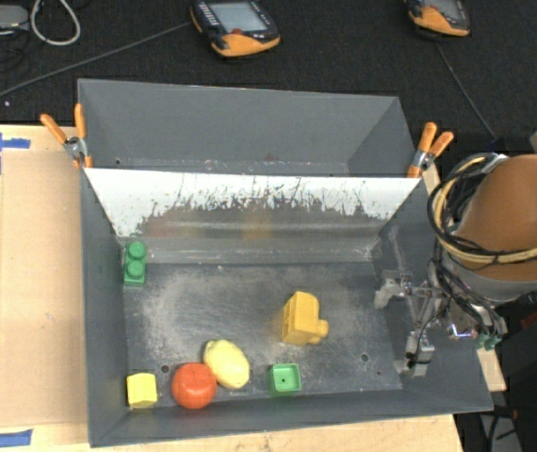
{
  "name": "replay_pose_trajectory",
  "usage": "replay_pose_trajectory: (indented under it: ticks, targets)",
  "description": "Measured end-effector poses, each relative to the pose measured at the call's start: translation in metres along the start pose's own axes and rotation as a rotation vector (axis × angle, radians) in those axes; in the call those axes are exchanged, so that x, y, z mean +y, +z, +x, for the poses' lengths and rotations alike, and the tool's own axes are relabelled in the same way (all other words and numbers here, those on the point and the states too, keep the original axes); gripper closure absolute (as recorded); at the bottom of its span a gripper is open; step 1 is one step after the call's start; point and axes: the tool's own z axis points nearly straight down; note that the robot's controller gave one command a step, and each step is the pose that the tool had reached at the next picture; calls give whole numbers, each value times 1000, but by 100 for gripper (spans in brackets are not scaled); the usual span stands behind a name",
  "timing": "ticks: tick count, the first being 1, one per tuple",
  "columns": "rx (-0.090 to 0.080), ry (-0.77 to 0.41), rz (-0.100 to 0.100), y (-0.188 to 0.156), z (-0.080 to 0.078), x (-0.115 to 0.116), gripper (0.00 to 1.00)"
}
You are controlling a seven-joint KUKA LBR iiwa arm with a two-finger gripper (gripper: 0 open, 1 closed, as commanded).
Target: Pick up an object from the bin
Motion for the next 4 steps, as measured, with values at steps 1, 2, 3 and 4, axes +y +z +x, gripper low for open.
replay_pose_trajectory:
  ticks: [1, 2, 3, 4]
  targets:
    - [-7, -4, 1, -3, -2, 0, 0]
    - [-10, -74, 2, 87, -36, 44, 0]
    - [-12, 121, 2, 92, -46, 68, 0]
    - [-9, -76, 1, 102, -62, 88, 0]
